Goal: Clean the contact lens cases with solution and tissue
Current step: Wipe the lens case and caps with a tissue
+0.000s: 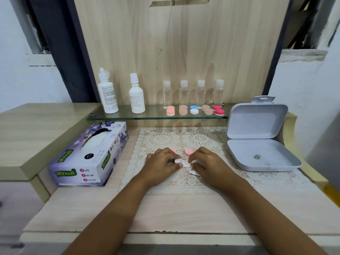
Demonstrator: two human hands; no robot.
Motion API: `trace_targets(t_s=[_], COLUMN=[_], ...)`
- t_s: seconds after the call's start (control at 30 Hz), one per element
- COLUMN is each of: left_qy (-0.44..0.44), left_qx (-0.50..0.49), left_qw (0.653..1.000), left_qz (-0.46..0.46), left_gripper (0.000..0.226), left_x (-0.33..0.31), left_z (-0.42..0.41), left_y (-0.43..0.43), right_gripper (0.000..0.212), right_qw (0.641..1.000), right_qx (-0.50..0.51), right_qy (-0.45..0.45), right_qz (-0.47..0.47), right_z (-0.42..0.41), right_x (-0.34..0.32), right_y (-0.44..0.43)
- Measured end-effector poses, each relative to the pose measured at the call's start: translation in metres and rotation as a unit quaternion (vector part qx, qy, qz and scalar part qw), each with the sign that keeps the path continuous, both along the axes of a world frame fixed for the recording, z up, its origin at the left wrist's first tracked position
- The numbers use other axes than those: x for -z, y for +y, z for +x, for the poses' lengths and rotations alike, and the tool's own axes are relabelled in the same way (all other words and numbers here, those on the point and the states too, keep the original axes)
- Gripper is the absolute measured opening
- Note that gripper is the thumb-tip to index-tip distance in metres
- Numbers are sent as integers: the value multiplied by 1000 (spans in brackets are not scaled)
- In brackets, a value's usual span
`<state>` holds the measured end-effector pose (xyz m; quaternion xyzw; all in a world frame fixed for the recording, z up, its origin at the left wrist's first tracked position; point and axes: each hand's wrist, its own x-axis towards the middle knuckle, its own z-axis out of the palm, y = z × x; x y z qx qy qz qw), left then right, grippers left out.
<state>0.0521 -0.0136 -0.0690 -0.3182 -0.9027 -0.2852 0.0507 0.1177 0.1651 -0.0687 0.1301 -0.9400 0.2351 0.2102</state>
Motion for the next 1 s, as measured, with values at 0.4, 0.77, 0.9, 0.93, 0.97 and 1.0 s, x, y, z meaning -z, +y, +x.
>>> trace_targets(t_s=[0.4, 0.77, 0.9, 0.93, 0.97, 1.0], left_qy=[0, 7, 7, 8, 8, 8], left_qx=[9, 14, 22, 23, 23, 23], left_qw=[1000, 1000, 1000, 1000, 1000, 1000], left_qz=[9, 5, 3, 3, 4, 4], left_gripper=[27, 28, 29, 29, 29, 29], left_x=[0, 1, 1, 1, 1, 1], left_z=[0, -1, -1, -1, -1, -1], left_y=[0, -1, -1, -2, -2, -2], right_gripper=[26, 18, 22, 23, 24, 24], right_qw=[995, 999, 999, 999, 998, 998], right_qx=[22, 10, 10, 11, 10, 10], right_qy=[-56, -48, -50, -52, -53, -54], right_qz=[76, 14, 5, 10, 17, 26], right_z=[0, 0, -1, -1, -1, 0], right_x=[-5, -3, -3, -3, -3, -3], right_y=[-4, 0, 1, 1, 0, 0])
